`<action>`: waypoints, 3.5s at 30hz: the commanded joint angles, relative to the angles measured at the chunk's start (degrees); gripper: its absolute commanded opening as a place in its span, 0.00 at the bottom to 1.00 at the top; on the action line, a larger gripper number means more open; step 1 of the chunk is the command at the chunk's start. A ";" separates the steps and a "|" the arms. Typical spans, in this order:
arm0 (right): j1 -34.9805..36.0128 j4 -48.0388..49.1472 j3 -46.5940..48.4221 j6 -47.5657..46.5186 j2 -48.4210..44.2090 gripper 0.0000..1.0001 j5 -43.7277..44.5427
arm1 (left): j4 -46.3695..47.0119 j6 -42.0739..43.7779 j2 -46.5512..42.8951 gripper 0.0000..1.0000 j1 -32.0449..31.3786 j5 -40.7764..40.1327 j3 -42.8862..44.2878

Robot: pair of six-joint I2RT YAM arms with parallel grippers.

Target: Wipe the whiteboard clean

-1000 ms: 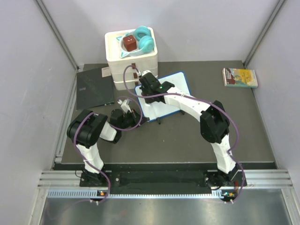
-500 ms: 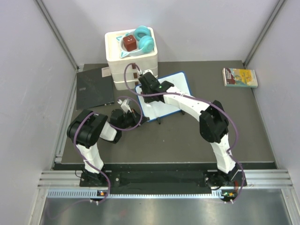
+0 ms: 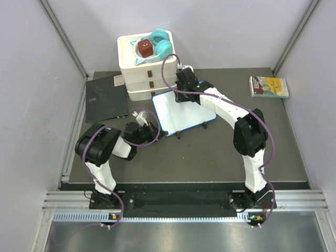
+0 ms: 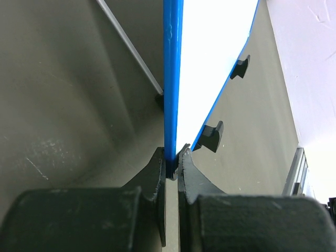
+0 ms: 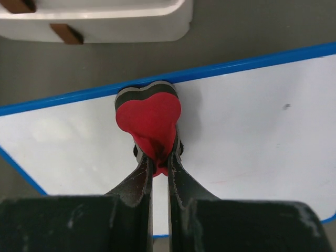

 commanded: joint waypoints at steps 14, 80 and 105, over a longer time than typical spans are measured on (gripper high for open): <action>-12.45 2.81 -10.06 0.80 1.61 0.00 8.91 | -13.88 6.39 1.36 0.00 -0.38 -8.26 -2.12; 10.84 4.31 -40.99 5.11 -28.44 0.00 9.52 | -13.97 5.95 -0.57 0.00 -0.65 -10.28 -3.61; 10.75 0.62 -53.48 12.67 -33.46 0.99 10.05 | -13.97 4.72 -4.53 0.60 -0.65 -11.34 -6.60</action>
